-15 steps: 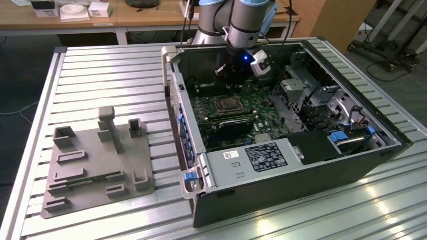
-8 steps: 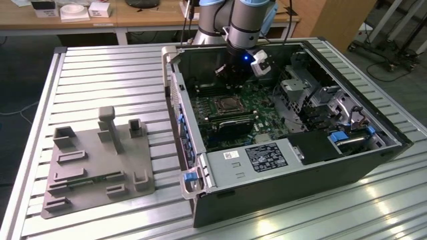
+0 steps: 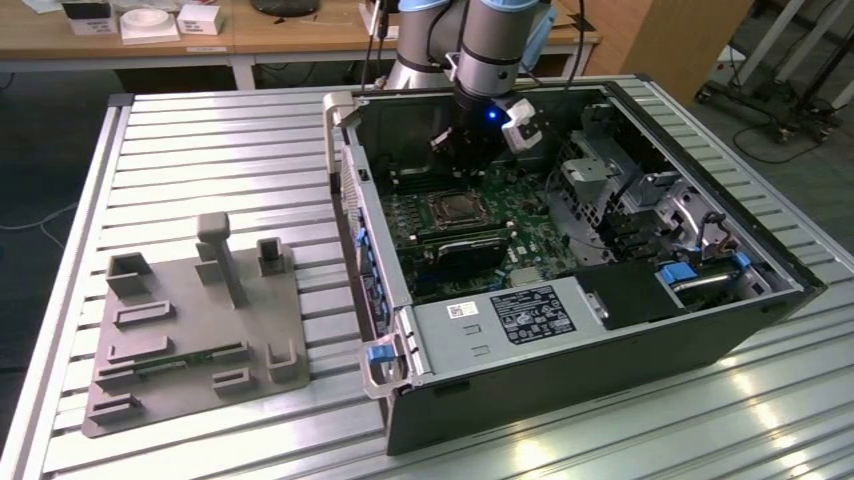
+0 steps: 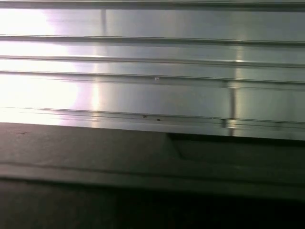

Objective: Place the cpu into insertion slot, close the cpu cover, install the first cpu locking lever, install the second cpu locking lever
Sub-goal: 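Install the first cpu locking lever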

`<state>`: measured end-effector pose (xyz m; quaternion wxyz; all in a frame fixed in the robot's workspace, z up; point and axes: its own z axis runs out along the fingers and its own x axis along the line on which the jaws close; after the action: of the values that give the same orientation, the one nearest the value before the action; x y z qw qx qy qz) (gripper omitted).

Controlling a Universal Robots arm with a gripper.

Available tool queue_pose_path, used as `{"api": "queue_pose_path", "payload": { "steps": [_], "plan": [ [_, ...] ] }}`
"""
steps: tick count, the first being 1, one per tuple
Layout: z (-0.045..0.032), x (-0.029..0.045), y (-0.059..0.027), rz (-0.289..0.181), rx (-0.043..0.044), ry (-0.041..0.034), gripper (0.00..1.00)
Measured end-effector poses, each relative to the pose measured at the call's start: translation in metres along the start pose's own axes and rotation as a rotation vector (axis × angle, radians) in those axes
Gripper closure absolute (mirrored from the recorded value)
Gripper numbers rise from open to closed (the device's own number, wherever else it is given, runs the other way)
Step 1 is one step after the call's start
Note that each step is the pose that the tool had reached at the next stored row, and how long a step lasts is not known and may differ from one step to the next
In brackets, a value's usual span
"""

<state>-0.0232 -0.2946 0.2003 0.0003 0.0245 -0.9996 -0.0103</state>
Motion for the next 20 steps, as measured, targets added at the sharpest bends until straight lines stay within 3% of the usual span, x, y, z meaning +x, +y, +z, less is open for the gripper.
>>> {"api": "queue_pose_path", "payload": {
  "steps": [7, 20],
  "plan": [
    [0.001, -0.0001, -0.0001, 0.0, 0.0208, 0.0011, 0.9],
    [0.0039, -0.0001, 0.0005, 0.0, 0.0231, 0.001, 0.9]
  ]
}}
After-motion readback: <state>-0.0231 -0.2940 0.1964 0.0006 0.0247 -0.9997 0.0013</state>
